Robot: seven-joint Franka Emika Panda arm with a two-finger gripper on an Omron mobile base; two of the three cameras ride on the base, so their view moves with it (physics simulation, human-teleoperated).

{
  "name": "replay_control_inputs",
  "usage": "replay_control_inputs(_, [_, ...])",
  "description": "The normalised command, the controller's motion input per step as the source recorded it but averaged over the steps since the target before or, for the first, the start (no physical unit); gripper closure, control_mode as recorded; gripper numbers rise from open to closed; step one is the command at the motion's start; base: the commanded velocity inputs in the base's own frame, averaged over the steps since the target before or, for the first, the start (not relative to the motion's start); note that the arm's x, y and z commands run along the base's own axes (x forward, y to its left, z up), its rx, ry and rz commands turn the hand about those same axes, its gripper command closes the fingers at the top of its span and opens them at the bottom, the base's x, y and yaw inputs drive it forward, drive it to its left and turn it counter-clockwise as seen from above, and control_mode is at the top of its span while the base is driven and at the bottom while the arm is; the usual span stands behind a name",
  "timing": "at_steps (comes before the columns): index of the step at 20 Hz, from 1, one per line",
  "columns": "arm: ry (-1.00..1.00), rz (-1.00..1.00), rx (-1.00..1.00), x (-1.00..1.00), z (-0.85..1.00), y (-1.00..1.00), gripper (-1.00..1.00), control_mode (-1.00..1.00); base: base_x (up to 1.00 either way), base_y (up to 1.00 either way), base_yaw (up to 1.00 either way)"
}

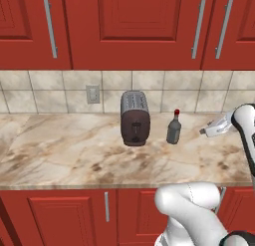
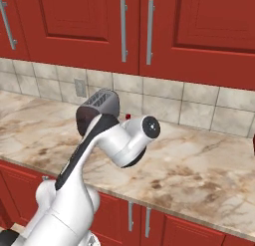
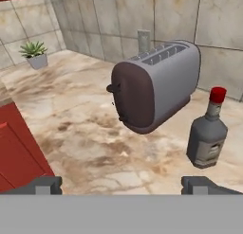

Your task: Place the liquors on the top shelf of the fridge to keep them out of children's reach, and place the sweet potato on lower shelves for easy access.

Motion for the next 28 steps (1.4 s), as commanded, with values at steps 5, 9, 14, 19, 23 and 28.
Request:
replay_control_inputs(5, [-0.01,0.06,0.0,0.54,-0.01,0.0,-1.0,-1.0,0.0,0.0,0.0])
replay_control_inputs(9, [-0.08,0.0,0.0,0.39,-0.15,0.0,-1.0,-1.0,0.0,0.0,0.0])
replay_control_inputs(14, [-0.08,0.0,0.0,0.36,-0.21,0.05,-1.0,-1.0,0.0,0.0,0.0])
replay_control_inputs(19, [-0.06,0.0,0.0,0.28,-0.2,0.19,-1.0,-1.0,0.0,0.0,0.0])
replay_control_inputs(23, [-0.04,0.04,0.0,0.18,-0.24,0.14,-1.0,-1.0,0.0,0.0,0.0])
replay_control_inputs(28, [-0.03,0.06,0.03,0.21,-0.2,0.02,-1.0,-1.0,0.0,0.0,0.0])
